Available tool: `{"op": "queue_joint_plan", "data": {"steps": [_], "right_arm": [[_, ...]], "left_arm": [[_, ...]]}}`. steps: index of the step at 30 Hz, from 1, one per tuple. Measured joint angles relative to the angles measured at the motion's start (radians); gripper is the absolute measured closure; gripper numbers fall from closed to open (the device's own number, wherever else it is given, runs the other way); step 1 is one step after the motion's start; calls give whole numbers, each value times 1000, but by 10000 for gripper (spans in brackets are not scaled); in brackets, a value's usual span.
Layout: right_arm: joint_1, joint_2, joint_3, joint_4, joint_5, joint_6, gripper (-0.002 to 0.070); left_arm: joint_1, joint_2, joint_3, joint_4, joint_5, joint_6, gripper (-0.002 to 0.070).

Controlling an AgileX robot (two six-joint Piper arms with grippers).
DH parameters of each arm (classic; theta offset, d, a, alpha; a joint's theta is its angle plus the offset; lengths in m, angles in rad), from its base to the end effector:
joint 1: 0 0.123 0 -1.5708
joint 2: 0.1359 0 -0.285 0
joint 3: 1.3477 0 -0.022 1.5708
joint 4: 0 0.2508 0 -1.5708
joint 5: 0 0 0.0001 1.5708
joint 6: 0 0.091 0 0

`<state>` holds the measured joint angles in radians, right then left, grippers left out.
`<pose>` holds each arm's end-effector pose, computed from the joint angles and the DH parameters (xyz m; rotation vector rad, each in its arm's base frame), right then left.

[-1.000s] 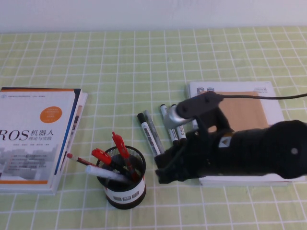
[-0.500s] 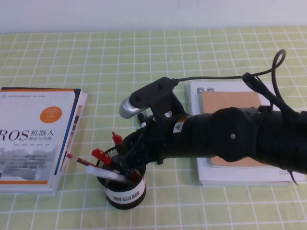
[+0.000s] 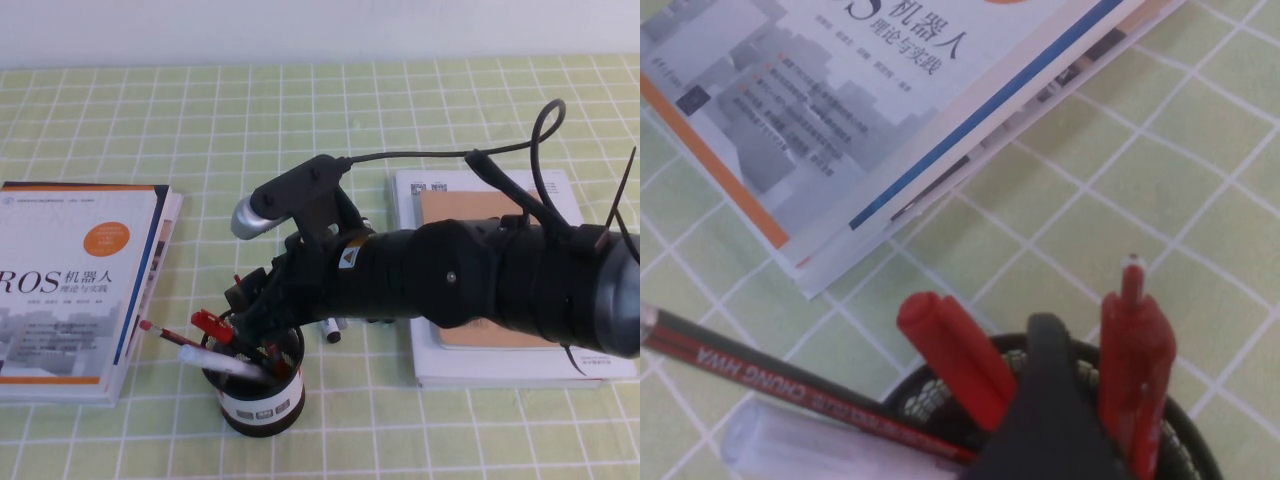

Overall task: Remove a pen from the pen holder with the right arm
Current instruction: 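Take a marker out of the pen holder and lay it on the table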

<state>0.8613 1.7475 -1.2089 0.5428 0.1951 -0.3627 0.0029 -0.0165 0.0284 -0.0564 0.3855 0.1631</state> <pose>0.2514 0.3069 0.2520 -0.8231 2.1178 0.6772 0.0521 -0.0018 0.1699 0.1160 1.8772 0.0581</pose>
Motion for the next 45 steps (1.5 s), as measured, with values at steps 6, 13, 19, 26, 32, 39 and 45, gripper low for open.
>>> {"op": "queue_joint_plan", "data": {"steps": [6,13,19,26,32,39,45], "right_arm": [[0,3,0,-1,-31,0,237],[0,13,0,-1,-73,-1,236],[0,45,0,-1,-85,-1,236],[0,62,0,1,-104,-2,236],[0,69,-2,6,-111,-2,236],[0,92,-28,7,-113,-2,264],[0,96,-31,7,-111,-3,384]], "left_arm": [[0,0,0,0,0,0,681],[0,0,0,0,0,0,681],[0,0,0,0,0,0,681],[0,0,0,0,0,0,681],[0,0,0,0,0,0,681],[0,0,0,0,0,0,681],[0,0,0,0,0,0,681]]}}
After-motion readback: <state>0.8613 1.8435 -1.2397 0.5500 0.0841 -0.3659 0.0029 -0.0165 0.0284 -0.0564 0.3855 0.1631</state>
